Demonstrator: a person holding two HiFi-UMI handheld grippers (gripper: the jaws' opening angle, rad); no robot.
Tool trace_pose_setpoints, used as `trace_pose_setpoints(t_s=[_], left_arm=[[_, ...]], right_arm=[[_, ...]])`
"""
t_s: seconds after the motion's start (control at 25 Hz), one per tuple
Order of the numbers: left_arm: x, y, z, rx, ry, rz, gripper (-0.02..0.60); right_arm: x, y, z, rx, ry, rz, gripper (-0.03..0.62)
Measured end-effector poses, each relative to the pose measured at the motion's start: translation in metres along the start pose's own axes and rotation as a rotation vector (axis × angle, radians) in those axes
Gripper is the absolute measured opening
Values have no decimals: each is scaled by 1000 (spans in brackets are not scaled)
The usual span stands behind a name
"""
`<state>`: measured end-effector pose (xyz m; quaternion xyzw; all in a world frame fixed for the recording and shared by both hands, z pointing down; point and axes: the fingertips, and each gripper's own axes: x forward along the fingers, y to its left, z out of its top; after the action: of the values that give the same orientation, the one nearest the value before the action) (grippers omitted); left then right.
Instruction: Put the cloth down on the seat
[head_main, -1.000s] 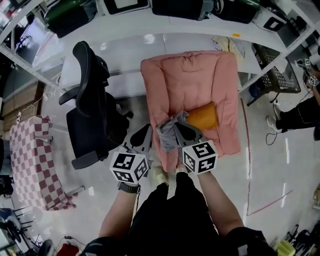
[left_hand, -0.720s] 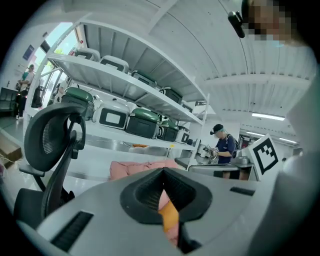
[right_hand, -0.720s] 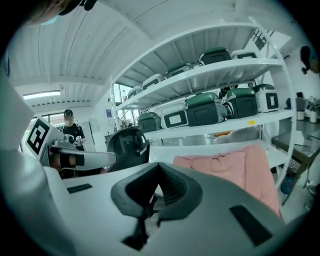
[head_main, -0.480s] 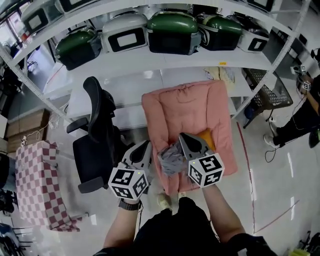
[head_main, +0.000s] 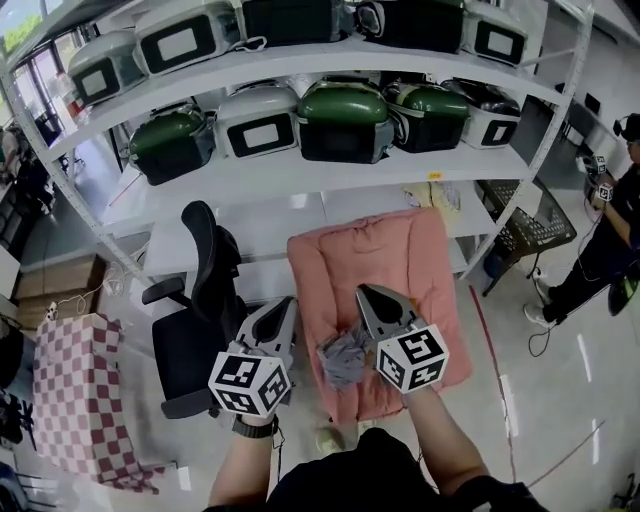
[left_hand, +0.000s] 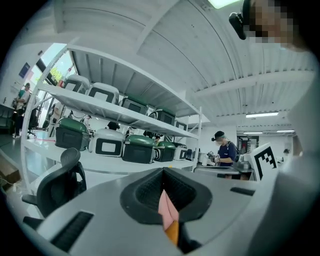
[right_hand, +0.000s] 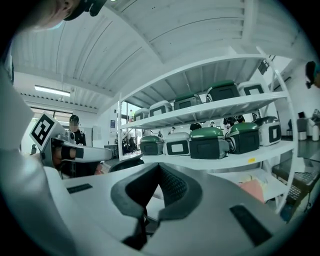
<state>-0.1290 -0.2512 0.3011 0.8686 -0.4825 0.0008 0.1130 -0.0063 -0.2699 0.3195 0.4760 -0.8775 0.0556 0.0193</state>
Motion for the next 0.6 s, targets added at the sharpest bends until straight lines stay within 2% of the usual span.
trace_pose_setpoints(t_s=[0.32, 0.6], left_arm=[[-5, 8, 34, 61, -46, 36, 5], [-5, 12, 54, 72, -86, 47, 5]], right_arm=[[-2, -6, 34, -26, -54, -12, 5], [-1, -11, 53, -51, -81, -18, 3]])
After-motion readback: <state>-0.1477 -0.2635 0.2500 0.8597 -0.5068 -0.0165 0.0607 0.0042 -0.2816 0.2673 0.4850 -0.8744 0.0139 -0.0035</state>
